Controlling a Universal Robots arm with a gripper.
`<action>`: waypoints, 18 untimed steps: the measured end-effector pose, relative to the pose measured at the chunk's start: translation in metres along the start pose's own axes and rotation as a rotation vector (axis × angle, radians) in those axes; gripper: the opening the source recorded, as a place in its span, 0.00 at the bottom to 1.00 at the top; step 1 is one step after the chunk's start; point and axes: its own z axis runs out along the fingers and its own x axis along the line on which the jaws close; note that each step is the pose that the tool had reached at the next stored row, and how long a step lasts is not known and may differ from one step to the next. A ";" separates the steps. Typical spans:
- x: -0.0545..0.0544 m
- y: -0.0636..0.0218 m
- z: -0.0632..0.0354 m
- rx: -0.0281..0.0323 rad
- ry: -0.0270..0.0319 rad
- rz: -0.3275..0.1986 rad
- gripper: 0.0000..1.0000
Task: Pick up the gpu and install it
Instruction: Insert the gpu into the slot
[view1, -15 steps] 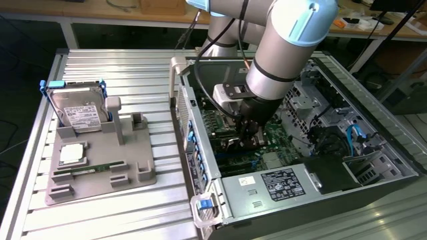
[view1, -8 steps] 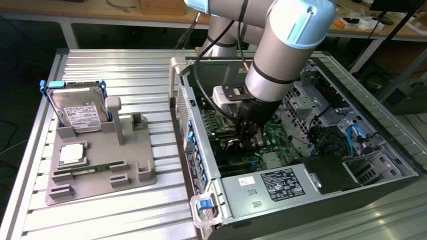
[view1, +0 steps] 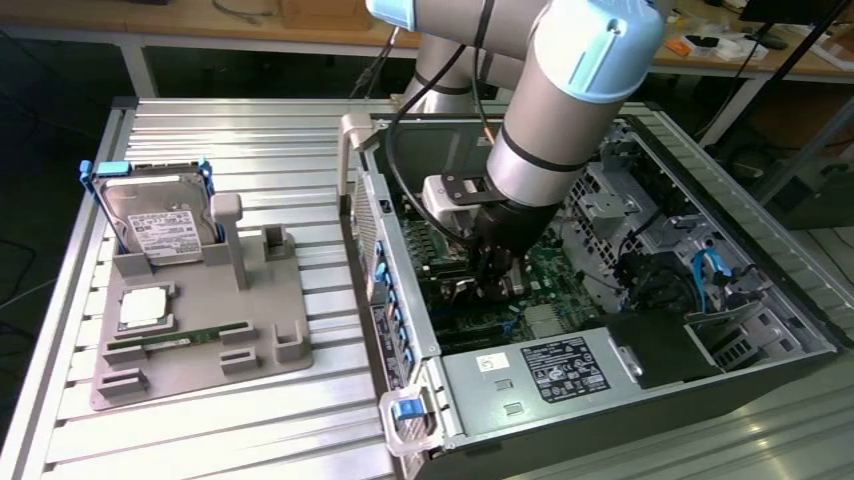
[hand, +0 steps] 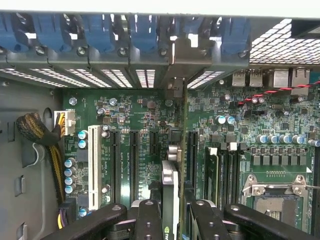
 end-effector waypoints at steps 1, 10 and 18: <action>0.000 0.0000 0.0018 0.0016 -0.0005 0.000 0.27; 0.000 0.0004 0.0030 0.0020 -0.0004 0.000 0.27; 0.000 0.0004 0.0030 0.0020 -0.0004 0.000 0.27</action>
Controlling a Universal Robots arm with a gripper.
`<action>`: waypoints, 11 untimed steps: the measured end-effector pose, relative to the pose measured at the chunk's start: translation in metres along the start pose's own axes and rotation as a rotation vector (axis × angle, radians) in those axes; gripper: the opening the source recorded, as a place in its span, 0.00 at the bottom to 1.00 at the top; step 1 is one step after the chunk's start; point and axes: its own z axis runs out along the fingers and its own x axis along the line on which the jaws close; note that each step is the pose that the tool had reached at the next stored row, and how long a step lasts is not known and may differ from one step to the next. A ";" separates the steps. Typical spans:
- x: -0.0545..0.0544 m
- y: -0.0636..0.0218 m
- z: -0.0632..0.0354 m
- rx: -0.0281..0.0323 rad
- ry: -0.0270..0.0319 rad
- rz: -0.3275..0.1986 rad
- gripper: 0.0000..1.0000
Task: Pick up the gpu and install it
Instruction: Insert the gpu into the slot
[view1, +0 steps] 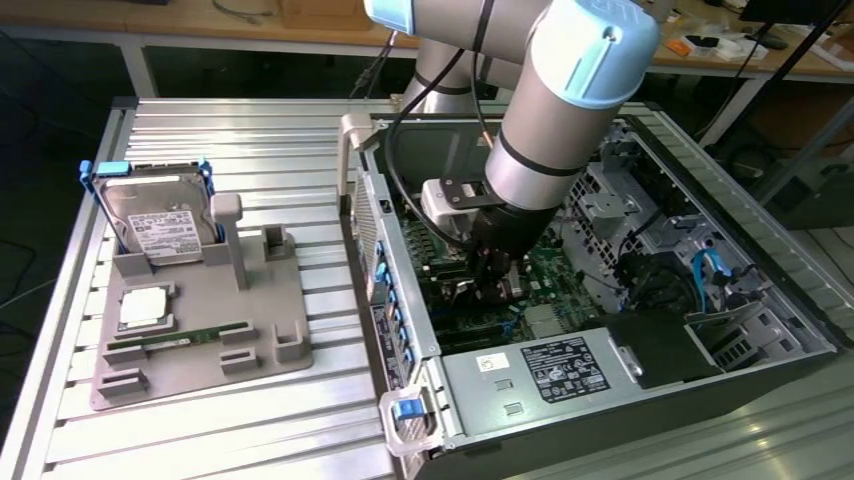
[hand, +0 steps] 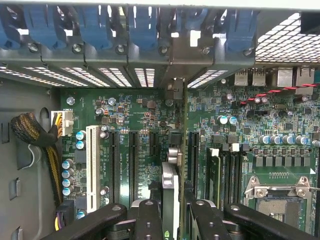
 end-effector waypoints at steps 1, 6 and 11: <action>0.000 0.0000 0.0000 0.0000 0.0000 0.000 0.27; 0.000 0.0001 0.0002 0.0002 -0.0005 0.000 0.34; 0.000 0.0000 0.0001 0.0000 -0.0002 0.000 0.52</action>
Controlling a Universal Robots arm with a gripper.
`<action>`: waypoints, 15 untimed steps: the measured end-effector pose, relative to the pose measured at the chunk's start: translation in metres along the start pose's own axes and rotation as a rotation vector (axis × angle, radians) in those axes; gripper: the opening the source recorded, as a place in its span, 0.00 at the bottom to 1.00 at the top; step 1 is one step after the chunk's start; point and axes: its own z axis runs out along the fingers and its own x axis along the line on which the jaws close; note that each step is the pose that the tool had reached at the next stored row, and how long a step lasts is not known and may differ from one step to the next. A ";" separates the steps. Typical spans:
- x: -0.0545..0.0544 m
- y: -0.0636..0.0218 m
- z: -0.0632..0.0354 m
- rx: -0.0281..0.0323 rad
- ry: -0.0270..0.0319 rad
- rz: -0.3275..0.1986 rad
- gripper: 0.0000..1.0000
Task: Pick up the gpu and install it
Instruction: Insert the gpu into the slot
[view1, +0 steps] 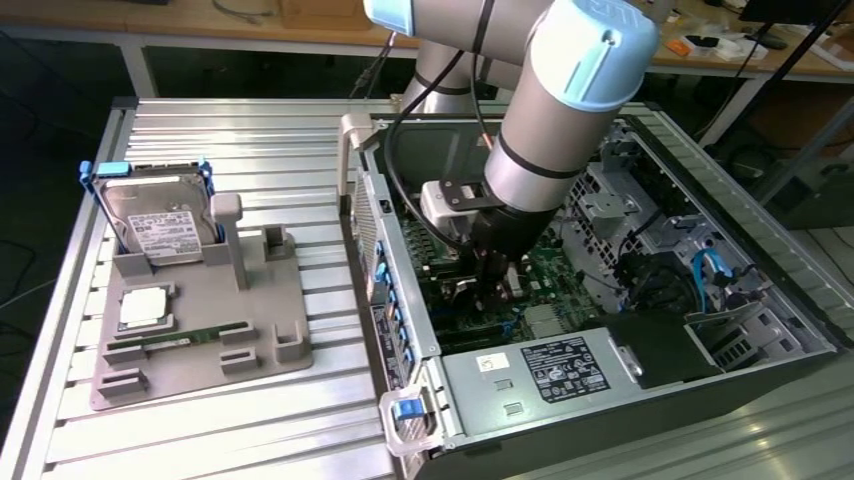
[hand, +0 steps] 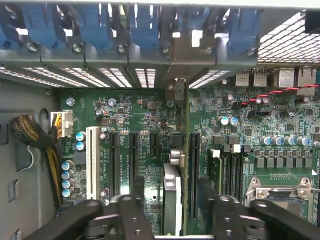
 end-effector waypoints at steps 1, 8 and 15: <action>0.000 0.0000 0.0000 0.0000 0.0001 0.000 0.58; 0.000 0.0000 0.0000 0.0000 0.0001 0.000 0.77; 0.000 0.0002 -0.0089 -0.0001 0.0016 0.001 0.77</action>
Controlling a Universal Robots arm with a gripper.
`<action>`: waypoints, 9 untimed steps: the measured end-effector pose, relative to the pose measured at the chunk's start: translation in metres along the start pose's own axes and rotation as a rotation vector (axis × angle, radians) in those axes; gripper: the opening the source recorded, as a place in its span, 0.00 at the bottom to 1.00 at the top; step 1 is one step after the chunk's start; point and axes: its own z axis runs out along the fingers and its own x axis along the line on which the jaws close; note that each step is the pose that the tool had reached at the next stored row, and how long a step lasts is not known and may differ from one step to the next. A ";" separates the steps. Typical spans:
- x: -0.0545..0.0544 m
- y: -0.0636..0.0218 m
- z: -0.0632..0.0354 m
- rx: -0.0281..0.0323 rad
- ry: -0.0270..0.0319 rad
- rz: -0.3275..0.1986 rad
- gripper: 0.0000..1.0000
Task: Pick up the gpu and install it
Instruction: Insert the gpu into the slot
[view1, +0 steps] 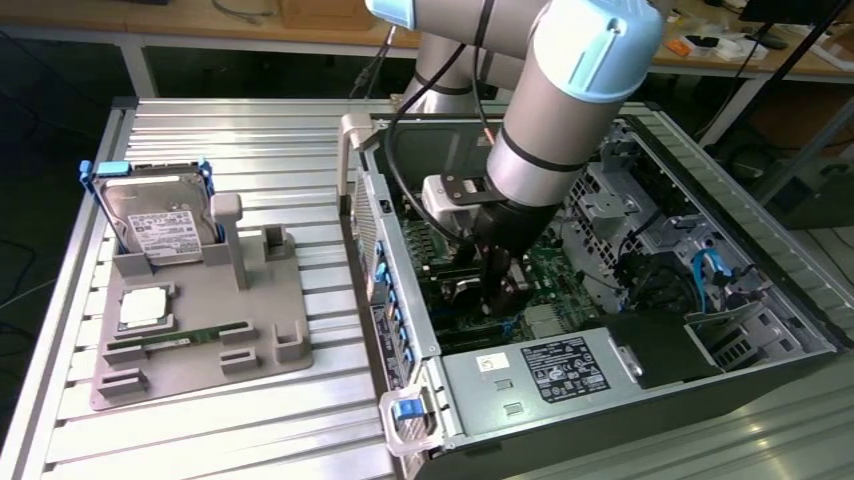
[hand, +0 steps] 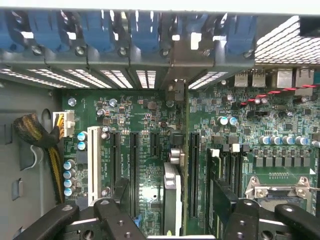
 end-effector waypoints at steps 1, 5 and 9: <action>0.000 0.0001 -0.0033 -0.0001 0.0001 0.000 0.77; 0.000 0.0003 -0.0133 0.0000 0.0001 0.000 0.77; -0.001 0.0004 -0.0166 0.0002 -0.0003 0.000 0.62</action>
